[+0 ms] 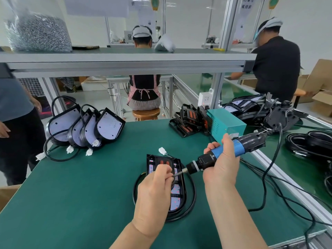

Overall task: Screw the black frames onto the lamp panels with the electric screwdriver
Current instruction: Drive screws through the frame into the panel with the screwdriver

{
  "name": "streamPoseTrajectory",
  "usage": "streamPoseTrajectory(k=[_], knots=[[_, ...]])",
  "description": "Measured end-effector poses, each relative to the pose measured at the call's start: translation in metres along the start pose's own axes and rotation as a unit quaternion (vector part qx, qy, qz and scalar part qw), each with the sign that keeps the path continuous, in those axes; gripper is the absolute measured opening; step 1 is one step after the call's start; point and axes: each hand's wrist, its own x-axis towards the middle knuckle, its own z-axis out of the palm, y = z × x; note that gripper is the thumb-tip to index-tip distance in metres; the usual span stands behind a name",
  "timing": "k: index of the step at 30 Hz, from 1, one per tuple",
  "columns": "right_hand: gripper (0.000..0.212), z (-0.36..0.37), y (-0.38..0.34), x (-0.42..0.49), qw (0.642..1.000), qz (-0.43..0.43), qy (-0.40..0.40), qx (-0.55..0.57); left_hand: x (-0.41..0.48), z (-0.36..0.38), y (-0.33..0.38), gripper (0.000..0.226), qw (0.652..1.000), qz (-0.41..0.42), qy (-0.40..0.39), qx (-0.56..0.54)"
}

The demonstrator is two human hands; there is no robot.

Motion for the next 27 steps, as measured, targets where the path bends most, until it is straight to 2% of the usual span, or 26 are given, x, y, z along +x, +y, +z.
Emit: streamPoseTrajectory(k=[7,10,14,18,20,23,25,27], knots=[[0.031,-0.008,0.003,0.007,0.998,0.037,0.043,0.018,-0.002,0.006,-0.005,0.042,0.998,0.049,0.04,0.024],[0.03,-0.012,0.004,0.012,0.997,0.049,0.055,0.023,-0.005,0.009,-0.008,0.041,0.999,0.032,0.029,0.007],[0.029,-0.016,0.004,0.018,0.997,0.053,0.06,0.019,-0.005,0.008,-0.01,0.052,1.0,-0.011,0.013,-0.01],[0.031,-0.016,0.0,0.024,0.999,0.035,0.042,-0.002,0.012,-0.003,-0.029,0.035,0.995,-0.074,0.066,-0.007],[0.024,-0.017,-0.001,0.026,0.999,0.01,0.016,-0.028,0.025,-0.005,-0.041,0.044,0.982,-0.186,0.025,-0.002],[0.015,-0.016,0.001,0.024,0.997,-0.023,-0.021,-0.073,0.042,0.0,-0.054,0.073,0.926,-0.353,-0.128,-0.036],[0.015,-0.014,0.003,0.021,0.994,-0.036,-0.043,-0.097,0.047,0.006,-0.056,0.078,0.894,-0.396,-0.192,-0.076],[0.015,-0.013,0.007,0.019,0.991,-0.047,-0.062,-0.112,0.049,0.009,-0.056,0.075,0.876,-0.41,-0.22,-0.125]])
